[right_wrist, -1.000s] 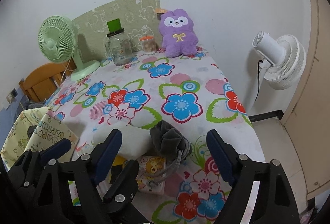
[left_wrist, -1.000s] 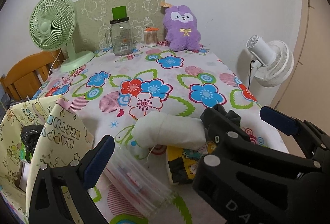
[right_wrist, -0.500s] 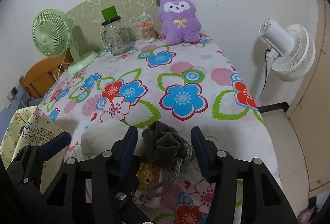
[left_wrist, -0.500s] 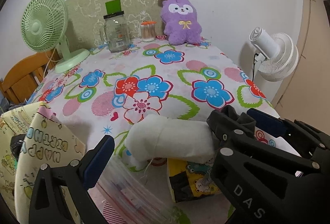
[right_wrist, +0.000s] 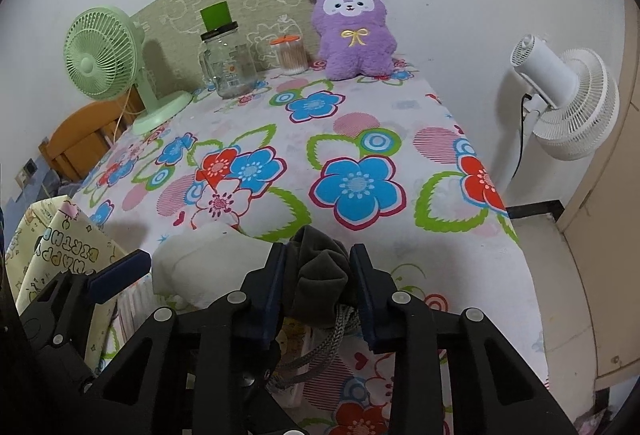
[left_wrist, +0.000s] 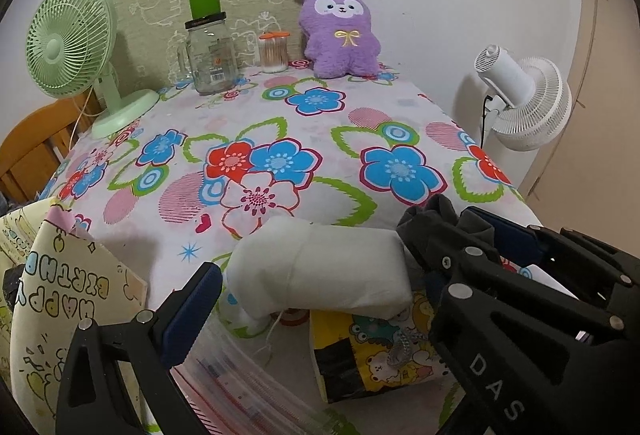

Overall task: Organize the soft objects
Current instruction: 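Grasp the grey drawstring pouch with the right tool while the left tool grasps the white cloth pad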

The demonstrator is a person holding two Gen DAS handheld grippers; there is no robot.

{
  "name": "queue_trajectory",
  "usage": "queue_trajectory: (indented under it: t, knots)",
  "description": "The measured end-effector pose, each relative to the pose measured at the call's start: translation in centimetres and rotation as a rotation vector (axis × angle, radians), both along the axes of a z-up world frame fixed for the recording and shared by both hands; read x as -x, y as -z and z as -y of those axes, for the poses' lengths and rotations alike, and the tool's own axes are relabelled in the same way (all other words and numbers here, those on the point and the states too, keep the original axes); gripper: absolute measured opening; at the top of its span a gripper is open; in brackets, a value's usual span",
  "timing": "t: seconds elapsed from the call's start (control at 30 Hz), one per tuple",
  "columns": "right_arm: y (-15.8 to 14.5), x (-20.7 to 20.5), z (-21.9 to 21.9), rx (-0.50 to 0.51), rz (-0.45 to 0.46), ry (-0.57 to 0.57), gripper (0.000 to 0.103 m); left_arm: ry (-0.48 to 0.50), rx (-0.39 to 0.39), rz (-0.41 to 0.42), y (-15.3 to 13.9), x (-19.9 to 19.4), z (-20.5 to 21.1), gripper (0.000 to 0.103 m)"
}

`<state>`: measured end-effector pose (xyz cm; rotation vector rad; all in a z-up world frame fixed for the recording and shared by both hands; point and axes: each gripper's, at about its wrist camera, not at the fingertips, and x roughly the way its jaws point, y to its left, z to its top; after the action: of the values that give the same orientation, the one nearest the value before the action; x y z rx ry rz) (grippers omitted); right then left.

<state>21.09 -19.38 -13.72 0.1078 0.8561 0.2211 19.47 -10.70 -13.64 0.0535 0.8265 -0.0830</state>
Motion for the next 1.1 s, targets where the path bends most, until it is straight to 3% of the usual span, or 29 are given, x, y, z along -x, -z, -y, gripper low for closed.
queue_trajectory:
  t: [0.83, 0.97, 1.1]
  knots:
    - [-0.3, -0.3, 1.9, 0.01, 0.004, 0.075, 0.032, 0.006, 0.023, -0.036, 0.8, -1.8, 1.4, 0.102]
    - [-0.1, -0.4, 1.9, 0.012, 0.001, 0.076, 0.032, 0.009, 0.033, -0.064, 1.2, -2.1, 1.3, 0.088]
    - [0.0, -0.4, 1.7, 0.018, 0.003, 0.073, 0.032, 0.008, 0.031, -0.077, 1.4, -2.3, 1.2, 0.083]
